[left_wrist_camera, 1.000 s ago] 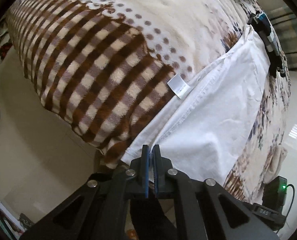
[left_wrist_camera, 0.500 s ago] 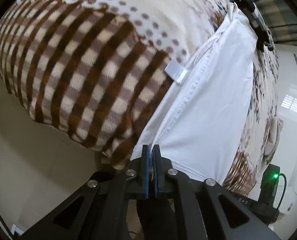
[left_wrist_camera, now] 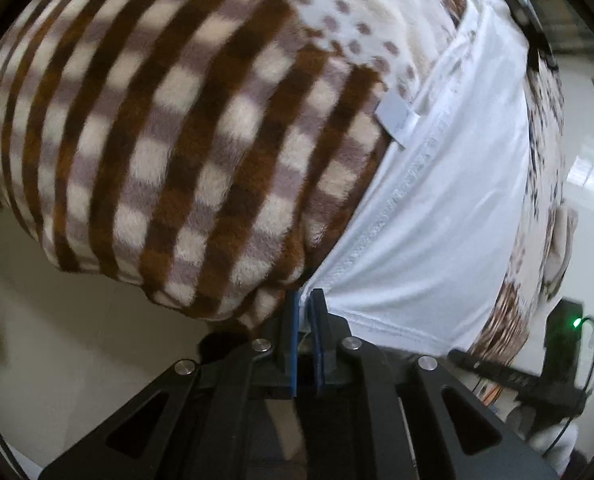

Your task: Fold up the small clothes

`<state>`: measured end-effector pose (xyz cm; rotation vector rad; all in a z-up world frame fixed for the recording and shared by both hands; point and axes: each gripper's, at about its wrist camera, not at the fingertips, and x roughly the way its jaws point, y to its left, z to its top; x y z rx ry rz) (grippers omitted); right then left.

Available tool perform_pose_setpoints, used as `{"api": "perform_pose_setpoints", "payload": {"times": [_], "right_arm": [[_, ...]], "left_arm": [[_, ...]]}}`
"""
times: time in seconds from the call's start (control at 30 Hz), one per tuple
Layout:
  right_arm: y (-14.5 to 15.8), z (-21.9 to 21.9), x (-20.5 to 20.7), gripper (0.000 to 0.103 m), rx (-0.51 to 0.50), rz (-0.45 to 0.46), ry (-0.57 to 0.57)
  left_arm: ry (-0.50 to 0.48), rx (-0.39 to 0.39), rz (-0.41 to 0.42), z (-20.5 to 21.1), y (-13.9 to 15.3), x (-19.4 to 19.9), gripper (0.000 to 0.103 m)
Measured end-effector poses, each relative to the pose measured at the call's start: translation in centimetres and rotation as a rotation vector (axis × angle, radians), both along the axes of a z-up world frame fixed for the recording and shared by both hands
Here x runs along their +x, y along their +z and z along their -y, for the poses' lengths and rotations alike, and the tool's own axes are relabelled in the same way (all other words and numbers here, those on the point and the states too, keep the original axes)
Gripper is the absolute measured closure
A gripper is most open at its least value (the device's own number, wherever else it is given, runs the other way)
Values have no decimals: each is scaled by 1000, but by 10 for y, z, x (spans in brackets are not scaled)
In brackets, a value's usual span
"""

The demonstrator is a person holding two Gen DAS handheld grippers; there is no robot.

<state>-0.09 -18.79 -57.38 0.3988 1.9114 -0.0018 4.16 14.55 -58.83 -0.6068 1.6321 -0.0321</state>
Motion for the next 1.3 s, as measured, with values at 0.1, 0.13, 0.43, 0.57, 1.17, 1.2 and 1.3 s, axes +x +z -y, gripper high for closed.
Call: {"api": "perform_pose_setpoints", "payload": {"times": [0.1,0.13,0.43,0.57,1.17,1.2,1.3], "right_arm": [[23,5,6,55,79,38,-56],[34,10,9,47,104,66,-87],[105,43,118,37,155,310,-167],[109,74,220,37,91,459,-149],[-22,127,543,37,367,466,-143],[-26,124,549,36,388,466,-139],[-30,120,560,36,438,471,-154]], "left_arm": [[-96,87,56,2,36,15,96],[-118,98,95,3,54,23,92],[-37,-18,356,12,117,171,37],[-48,-39,409,39,105,287,37],[-181,-78,395,95,-5,511,37],[-178,-90,405,94,-3,511,37],[-195,-113,444,95,1,515,39]]}}
